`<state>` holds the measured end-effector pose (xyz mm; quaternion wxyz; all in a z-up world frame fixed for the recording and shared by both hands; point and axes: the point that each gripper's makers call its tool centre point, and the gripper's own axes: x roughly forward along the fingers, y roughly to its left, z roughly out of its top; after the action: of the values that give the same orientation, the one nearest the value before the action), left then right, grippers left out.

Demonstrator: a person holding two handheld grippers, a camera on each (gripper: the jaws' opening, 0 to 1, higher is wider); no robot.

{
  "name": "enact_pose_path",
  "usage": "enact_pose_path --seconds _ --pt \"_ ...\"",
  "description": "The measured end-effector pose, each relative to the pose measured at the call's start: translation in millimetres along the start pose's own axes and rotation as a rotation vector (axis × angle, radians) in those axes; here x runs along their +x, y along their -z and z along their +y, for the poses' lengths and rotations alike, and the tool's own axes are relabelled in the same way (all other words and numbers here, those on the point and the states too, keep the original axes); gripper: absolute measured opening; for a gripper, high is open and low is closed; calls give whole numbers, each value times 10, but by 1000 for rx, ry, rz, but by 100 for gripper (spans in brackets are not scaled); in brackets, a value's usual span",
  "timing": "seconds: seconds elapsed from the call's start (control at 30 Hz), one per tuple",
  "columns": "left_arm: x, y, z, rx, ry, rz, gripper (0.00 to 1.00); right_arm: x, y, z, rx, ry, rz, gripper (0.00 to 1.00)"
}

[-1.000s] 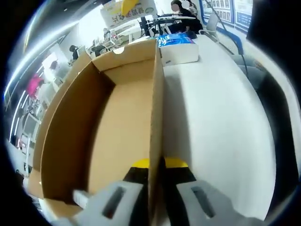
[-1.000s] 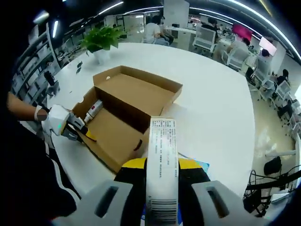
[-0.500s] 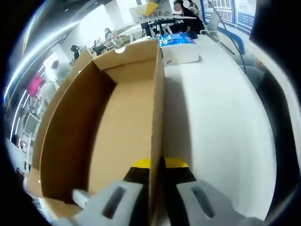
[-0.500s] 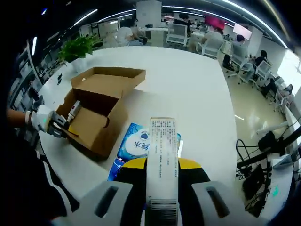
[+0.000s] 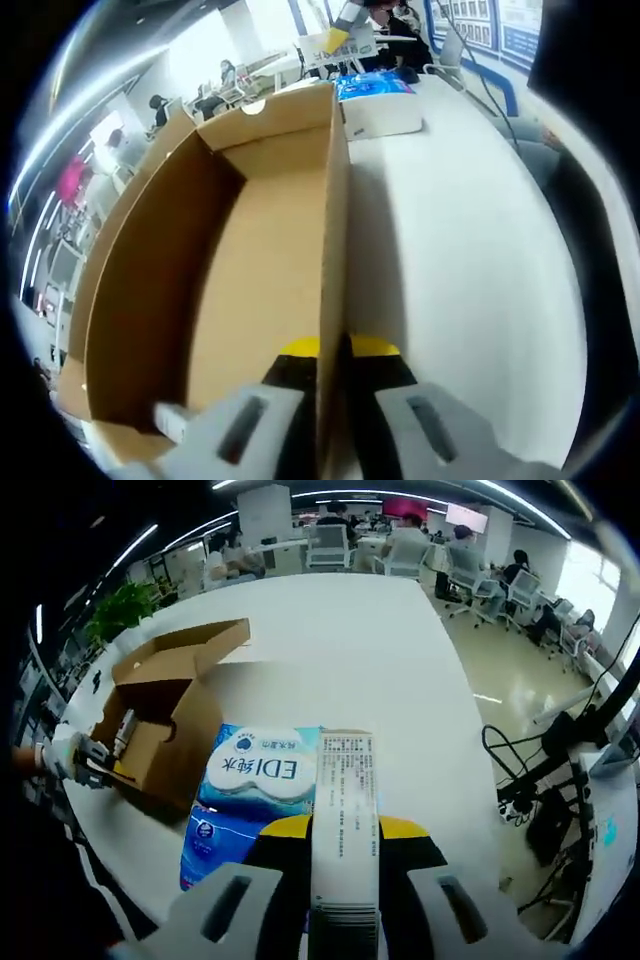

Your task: Operate the shoe box by opening the lid, removing the specified soft item, and placing it in the target area until the item is outside and the box remains undamaged.

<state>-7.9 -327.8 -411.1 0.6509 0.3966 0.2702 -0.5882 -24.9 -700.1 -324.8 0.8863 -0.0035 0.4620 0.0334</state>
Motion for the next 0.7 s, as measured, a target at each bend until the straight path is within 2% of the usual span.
enact_pose_path --seconds 0.1,0.2,0.53,0.7 --pt "53 43 10 -2 0 0 3 76 17 -75 -7 3 13 21" --pt "-36 -31 -8 -3 0 0 3 114 47 -90 1 5 9 22" --pt "-49 -38 -10 -8 -7 -1 3 245 159 -260 8 9 25 22" --pt "20 24 11 -8 -4 -1 3 212 207 -209 10 6 33 22"
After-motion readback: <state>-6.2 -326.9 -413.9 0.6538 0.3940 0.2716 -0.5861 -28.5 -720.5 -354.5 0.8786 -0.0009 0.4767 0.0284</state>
